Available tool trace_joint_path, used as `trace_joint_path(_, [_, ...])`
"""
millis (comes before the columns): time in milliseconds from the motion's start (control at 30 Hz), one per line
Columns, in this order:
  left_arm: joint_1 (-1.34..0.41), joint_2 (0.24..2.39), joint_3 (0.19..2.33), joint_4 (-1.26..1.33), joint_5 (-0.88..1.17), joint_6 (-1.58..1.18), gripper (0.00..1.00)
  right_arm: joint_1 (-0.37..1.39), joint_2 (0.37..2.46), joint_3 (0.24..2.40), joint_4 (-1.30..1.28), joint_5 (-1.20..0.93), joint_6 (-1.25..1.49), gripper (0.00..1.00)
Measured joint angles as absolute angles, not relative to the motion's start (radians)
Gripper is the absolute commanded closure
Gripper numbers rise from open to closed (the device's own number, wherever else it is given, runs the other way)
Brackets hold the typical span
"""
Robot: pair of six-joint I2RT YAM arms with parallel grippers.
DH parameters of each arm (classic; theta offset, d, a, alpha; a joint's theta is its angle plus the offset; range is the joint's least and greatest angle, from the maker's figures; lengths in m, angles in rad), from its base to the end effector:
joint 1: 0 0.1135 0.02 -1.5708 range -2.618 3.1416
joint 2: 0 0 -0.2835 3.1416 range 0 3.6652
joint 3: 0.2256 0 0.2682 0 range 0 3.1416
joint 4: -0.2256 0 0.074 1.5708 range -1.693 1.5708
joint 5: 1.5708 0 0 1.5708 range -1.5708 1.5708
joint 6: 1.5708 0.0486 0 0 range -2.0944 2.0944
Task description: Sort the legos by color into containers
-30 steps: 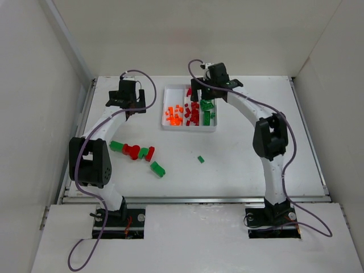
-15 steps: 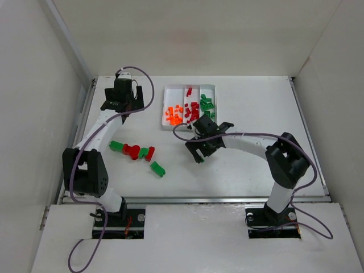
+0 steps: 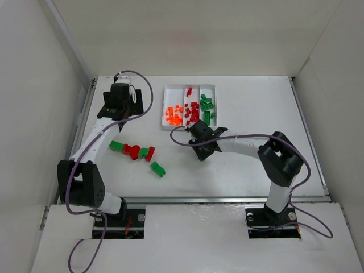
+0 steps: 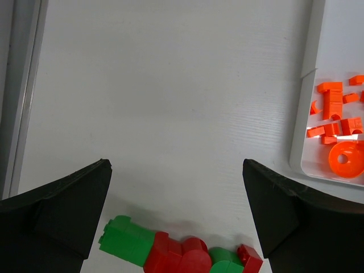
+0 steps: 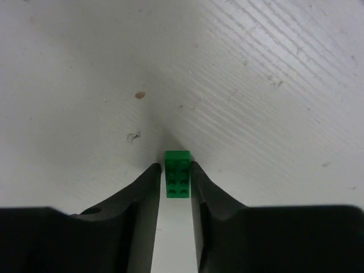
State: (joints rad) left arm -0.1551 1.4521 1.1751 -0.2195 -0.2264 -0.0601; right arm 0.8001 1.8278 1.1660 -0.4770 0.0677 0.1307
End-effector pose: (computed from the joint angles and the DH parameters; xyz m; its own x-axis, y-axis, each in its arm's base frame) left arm 0.3583 -0.0450 0.3234 -0.4671 0.0138 -0.8841 -0.0726 0.9959 0.0539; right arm 0.2716 0.2749 0.1631 -0.7180 -0.5527 -0.4231 -0.6077 0.7942 -0.0063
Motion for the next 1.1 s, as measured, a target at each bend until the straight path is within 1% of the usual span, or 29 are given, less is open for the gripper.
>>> trace_joint_path(33, [-0.155, 1.446, 1.172, -0.217, -0.223, -0.059, 0.00, 0.799, 1.828, 1.166, -0.471, 0.071, 0.137, 0.84])
trace_joint_path(67, [-0.155, 1.442, 1.171, -0.218, -0.220, -0.057, 0.00, 0.797, 1.828, 1.166, -0.466, 0.072, 0.140, 0.94])
trace_joint_path(100, [-0.155, 1.440, 1.171, -0.215, -0.218, -0.054, 0.00, 0.796, 1.828, 1.165, -0.462, 0.072, 0.145, 1.00])
trace_joint_path(267, [-0.155, 1.435, 1.171, -0.213, -0.203, -0.035, 0.00, 0.796, 1.826, 1.168, -0.461, 0.071, 0.165, 1.00])
trace_joint_path(433, [-0.155, 1.421, 1.171, -0.230, -0.109, 0.040, 0.04, 0.746, 1.822, 1.245, -0.472, 0.041, 0.184, 1.00])
trace_joint_path(467, [-0.155, 1.416, 1.171, -0.237, -0.086, 0.070, 0.04, 0.719, 1.822, 1.281, -0.472, 0.034, 0.189, 1.00])
trace_joint_path(533, [-0.155, 1.403, 1.171, -0.260, -0.023, 0.154, 0.07, 0.648, 1.825, 1.375, -0.470, 0.027, 0.196, 1.00])
trace_joint_path(633, [-0.157, 1.378, 1.171, -0.308, 0.083, 0.317, 0.10, 0.542, 1.872, 1.560, -0.471, 0.027, 0.207, 1.00])
trace_joint_path(733, [-0.168, 1.355, 1.164, -0.385, 0.203, 0.510, 0.11, 0.457, 1.983, 1.752, -0.465, 0.038, 0.214, 1.00])
trace_joint_path(800, [-0.194, 1.343, 1.148, -0.444, 0.261, 0.645, 0.12, 0.423, 2.061, 1.836, -0.469, 0.044, 0.216, 1.00])
trace_joint_path(933, [-0.302, 1.339, 1.107, -0.572, 0.323, 0.889, 0.13, 0.400, 2.199, 1.931, -0.503, 0.041, 0.216, 0.88])
trace_joint_path(1000, [-0.367, 1.339, 1.081, -0.612, 0.329, 0.987, 0.15, 0.400, 2.257, 1.964, -0.537, 0.033, 0.210, 0.75])
trace_joint_path(1033, [-0.396, 1.340, 1.066, -0.625, 0.328, 1.032, 0.15, 0.401, 2.279, 1.972, -0.546, 0.026, 0.208, 0.66])
trace_joint_path(1067, [-0.426, 1.340, 1.052, -0.639, 0.327, 1.074, 0.16, 0.402, 2.291, 1.974, -0.557, 0.022, 0.206, 0.43])
trace_joint_path(1100, [-0.448, 1.340, 1.040, -0.652, 0.324, 1.108, 0.16, 0.404, 2.299, 1.974, -0.570, 0.016, 0.207, 0.36])
